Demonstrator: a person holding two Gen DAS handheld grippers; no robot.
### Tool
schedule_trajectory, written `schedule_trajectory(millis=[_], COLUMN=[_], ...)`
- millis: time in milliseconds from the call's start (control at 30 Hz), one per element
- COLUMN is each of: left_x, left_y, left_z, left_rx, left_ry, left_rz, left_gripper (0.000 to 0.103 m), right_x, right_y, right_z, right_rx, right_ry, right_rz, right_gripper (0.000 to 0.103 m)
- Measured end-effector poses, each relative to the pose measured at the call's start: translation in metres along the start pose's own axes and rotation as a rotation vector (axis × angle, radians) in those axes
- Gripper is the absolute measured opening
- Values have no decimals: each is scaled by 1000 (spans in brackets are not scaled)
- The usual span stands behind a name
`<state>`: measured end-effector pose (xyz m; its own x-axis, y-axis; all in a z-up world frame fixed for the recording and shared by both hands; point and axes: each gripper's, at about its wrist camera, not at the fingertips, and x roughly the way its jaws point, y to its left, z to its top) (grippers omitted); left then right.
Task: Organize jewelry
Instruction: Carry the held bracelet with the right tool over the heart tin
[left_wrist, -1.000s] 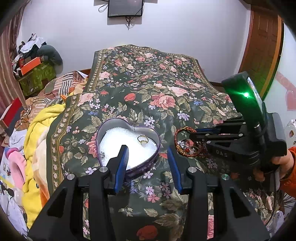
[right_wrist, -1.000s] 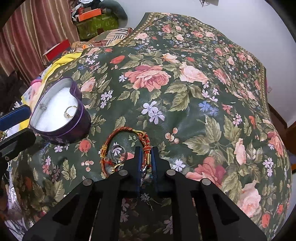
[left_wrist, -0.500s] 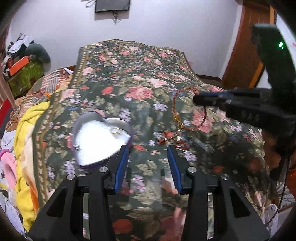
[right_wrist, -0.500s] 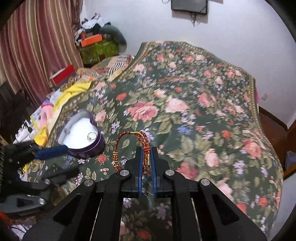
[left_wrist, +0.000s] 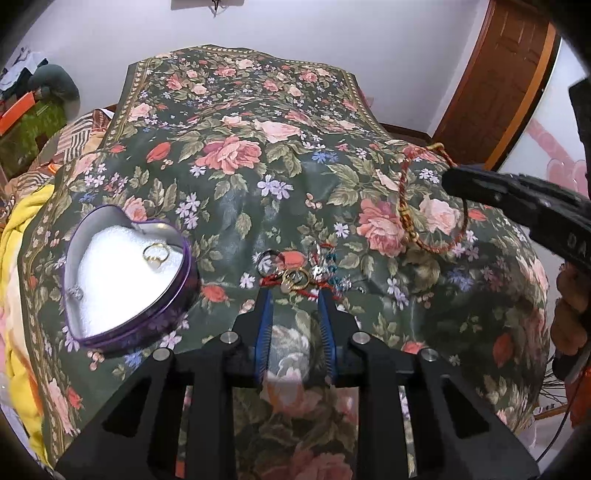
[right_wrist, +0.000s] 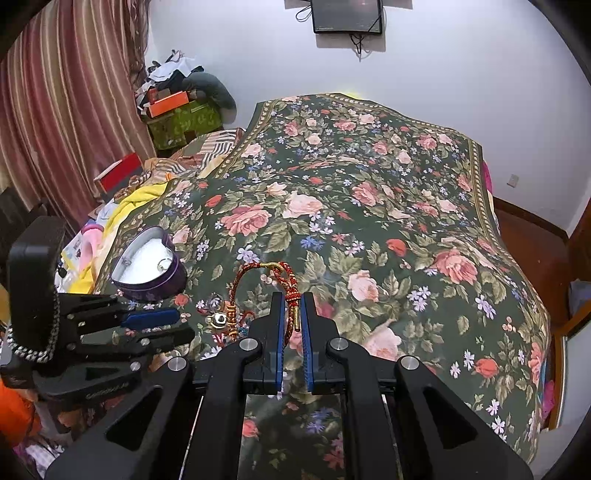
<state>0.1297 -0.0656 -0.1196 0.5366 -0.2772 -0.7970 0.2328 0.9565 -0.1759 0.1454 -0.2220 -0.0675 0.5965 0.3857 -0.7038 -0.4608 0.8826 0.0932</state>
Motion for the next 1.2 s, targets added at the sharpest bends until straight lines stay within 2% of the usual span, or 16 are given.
schedule_trajectory(millis=[333,700,800,1000,1200], left_x=[23,49,45,25,-14], left_y=[-10,-10,-11,-10,0], left_z=[23,30,29,30,35], left_rx=[-2,-7,1,1,-17], left_ry=[18,46,23,-24,-101], left_rz=[-38,-28,-20,-18,-14], left_gripper=[24,7,3,2,2], right_x=[-5,-3,-1,-1,-3], right_y=[-12,-16,-16,-15,-10], right_z=[-5,-7,-7,-6,-1], right_rx=[22,32,34,34,36], right_ry=[-15,-11,-9,-10,-24], right_rz=[5,15,16,11,14], right_gripper=[7,7,7,7,7])
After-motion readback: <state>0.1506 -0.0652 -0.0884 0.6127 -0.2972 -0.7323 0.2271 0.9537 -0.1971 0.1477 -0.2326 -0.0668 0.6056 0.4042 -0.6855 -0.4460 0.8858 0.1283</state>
